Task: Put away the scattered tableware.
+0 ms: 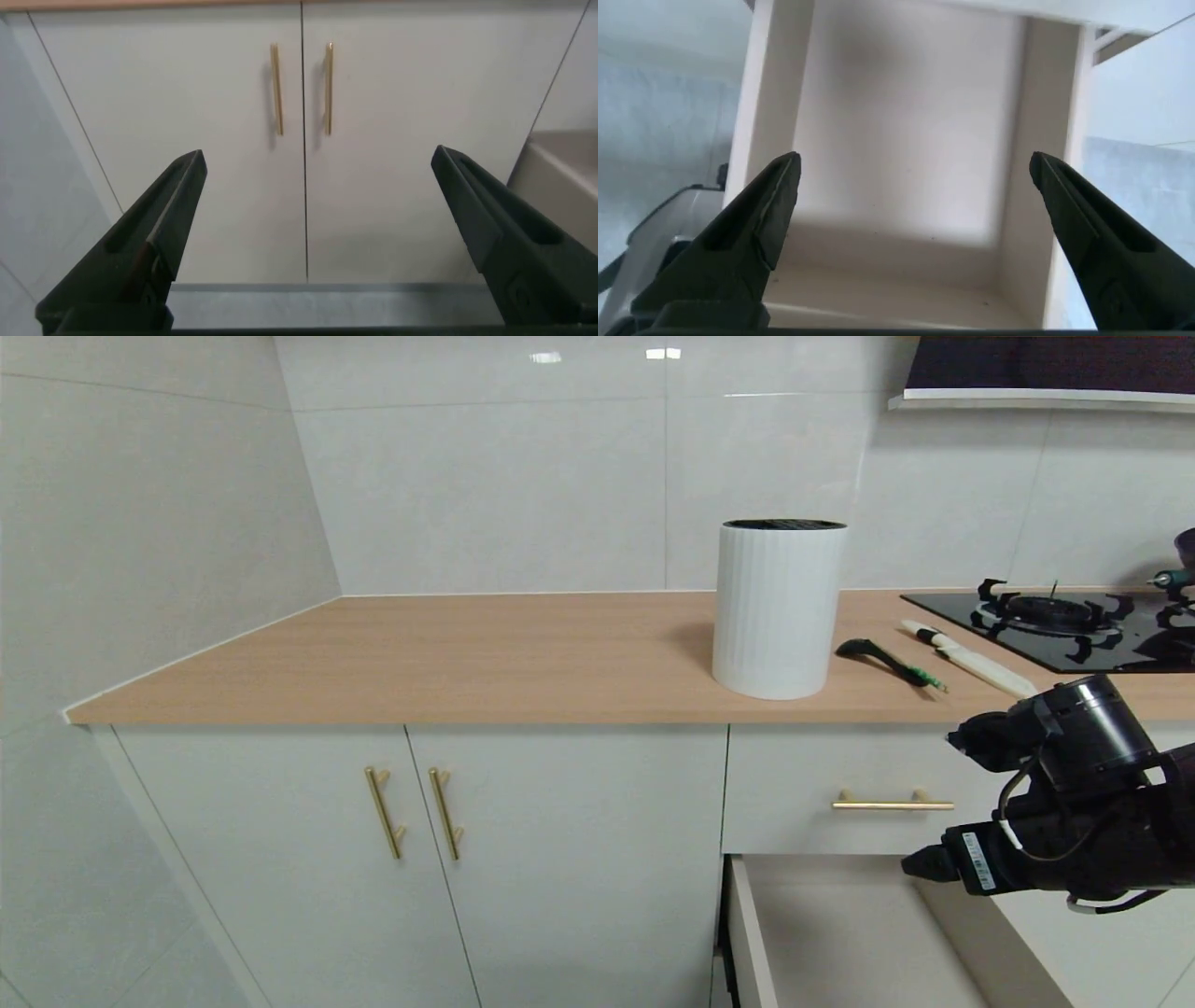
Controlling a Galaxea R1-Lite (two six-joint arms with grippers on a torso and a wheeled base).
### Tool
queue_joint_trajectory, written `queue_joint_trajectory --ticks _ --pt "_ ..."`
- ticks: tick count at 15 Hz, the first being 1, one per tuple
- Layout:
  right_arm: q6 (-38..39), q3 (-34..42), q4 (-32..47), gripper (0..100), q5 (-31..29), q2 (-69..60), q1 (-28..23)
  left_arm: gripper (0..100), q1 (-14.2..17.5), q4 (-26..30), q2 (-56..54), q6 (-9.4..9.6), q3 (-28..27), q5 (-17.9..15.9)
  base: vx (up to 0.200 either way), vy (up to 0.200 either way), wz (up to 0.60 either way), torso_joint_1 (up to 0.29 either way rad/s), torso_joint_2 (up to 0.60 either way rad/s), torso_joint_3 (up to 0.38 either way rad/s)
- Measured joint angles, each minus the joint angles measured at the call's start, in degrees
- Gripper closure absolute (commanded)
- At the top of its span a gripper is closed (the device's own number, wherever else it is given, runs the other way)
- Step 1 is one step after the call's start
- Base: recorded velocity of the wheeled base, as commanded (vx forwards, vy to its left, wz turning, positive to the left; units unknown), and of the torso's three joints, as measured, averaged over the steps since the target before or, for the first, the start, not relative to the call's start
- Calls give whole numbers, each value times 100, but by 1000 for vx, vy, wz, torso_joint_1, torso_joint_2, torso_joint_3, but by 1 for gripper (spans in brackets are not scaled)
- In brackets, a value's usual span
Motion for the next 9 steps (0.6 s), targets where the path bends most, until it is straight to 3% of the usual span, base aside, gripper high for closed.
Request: queue_joint_trajectory --ticks 4,9 --pt "-2 9 -90 0 -34 -27 0 0 0 -2 0 0 0 0 0 0 0 176 -442 -262" --pt "-57 -306 -1102 0 -117 -176 -140 0 0 0 0 0 0 0 0 0 0 32 -75 -44"
